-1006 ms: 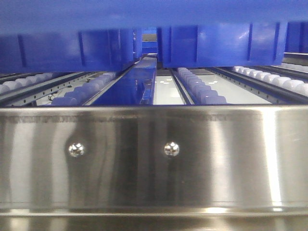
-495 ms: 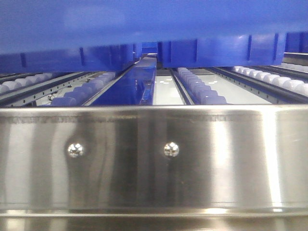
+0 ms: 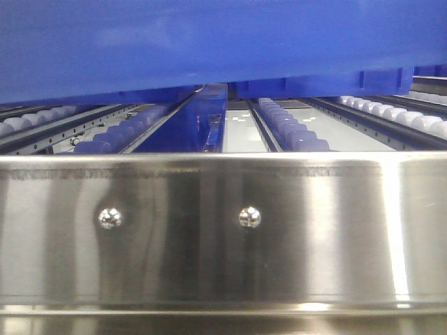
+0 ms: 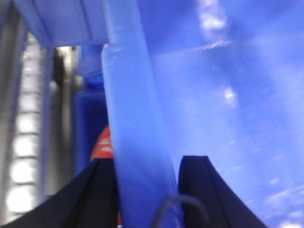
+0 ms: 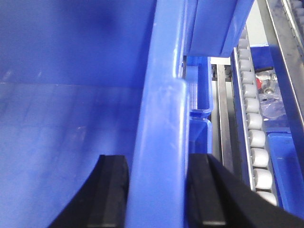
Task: Move blue bin to conveyor side
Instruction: 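Lift the blue bin with both grippers and pull it off the rollers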
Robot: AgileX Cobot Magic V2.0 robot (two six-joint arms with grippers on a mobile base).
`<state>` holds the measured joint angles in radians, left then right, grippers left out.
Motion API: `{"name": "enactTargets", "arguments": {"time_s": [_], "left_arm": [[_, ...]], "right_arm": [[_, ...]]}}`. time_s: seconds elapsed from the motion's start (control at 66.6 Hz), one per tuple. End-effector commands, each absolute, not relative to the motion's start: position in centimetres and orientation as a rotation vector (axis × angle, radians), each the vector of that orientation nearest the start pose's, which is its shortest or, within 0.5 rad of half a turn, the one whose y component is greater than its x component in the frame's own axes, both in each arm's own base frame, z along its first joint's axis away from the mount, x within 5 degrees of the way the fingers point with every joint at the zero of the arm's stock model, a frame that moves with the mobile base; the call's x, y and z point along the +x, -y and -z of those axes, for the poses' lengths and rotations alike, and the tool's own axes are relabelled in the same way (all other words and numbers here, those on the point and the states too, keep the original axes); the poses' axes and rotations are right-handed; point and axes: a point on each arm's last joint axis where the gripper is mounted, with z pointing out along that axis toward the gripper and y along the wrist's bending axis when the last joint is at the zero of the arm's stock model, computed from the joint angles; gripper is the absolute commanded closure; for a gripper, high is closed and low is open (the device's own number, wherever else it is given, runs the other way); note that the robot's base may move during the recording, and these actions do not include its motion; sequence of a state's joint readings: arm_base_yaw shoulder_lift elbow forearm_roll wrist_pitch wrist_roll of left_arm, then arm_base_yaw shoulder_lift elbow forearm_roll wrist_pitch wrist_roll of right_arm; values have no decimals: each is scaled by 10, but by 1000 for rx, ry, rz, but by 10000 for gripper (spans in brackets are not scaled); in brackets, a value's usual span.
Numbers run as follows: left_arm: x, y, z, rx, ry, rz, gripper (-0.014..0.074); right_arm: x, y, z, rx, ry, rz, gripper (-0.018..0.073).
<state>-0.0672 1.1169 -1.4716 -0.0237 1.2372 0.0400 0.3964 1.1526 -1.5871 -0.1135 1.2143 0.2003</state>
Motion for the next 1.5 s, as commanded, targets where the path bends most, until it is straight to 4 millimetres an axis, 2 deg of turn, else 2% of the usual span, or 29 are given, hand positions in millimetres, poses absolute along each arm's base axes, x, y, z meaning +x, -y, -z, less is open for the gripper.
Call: {"name": "enactTargets", "arguments": {"time_s": [0.0,0.24,0.375,0.706,1.066,1.486], "left_arm": [[192,24,-477,173,-2231,25,614],[202,40,-480,149,-2223,-30,614],[205,40,-481,112,-2206,-17,614],[199,38,-504,99,-2113,1,614],[206,39,-491,98,-2224,-28,614],[208,40,-491,99,-2222,-27,614]], "right_arm": [[185,-63,-501,-220,-2089,-158,638],[185,-63,-501,-220,-2084,-158,638],[185,-63,-501,-220,-2088,-157,638],[199,-67,-487,-229,-2180,-109,638],[201,-68,-488,-229,-2163,-113,638],[201,-68,-488,-229,-2163,-113,638]]}}
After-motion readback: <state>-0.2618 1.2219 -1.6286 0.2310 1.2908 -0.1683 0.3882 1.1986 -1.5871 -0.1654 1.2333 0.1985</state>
